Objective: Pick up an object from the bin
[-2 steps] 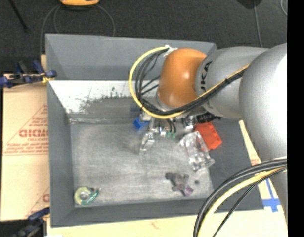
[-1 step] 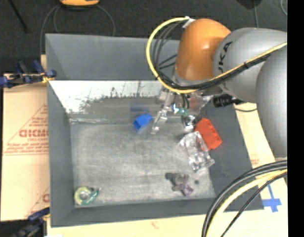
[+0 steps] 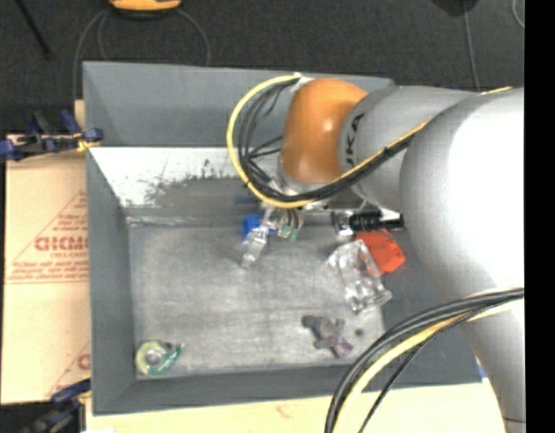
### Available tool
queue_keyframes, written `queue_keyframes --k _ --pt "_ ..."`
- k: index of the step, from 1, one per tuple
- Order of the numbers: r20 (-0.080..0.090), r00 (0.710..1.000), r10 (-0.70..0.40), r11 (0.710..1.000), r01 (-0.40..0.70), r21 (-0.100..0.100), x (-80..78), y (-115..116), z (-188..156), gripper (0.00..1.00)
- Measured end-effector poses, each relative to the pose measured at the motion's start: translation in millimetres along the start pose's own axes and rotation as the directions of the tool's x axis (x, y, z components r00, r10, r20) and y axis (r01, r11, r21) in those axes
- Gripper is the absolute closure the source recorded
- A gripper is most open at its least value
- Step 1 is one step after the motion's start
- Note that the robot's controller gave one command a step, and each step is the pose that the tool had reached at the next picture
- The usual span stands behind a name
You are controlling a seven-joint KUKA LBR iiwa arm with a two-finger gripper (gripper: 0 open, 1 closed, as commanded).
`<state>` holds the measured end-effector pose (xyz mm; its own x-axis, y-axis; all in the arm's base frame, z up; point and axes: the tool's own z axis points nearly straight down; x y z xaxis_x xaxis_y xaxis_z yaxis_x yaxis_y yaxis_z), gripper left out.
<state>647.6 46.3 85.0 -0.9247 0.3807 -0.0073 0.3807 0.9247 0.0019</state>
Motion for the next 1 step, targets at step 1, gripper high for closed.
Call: queue_keyframes --k 1 --pt "-0.017 0.998 0.053 0.999 -0.053 -0.010 -11.0 -7.4 7.3 0.00"
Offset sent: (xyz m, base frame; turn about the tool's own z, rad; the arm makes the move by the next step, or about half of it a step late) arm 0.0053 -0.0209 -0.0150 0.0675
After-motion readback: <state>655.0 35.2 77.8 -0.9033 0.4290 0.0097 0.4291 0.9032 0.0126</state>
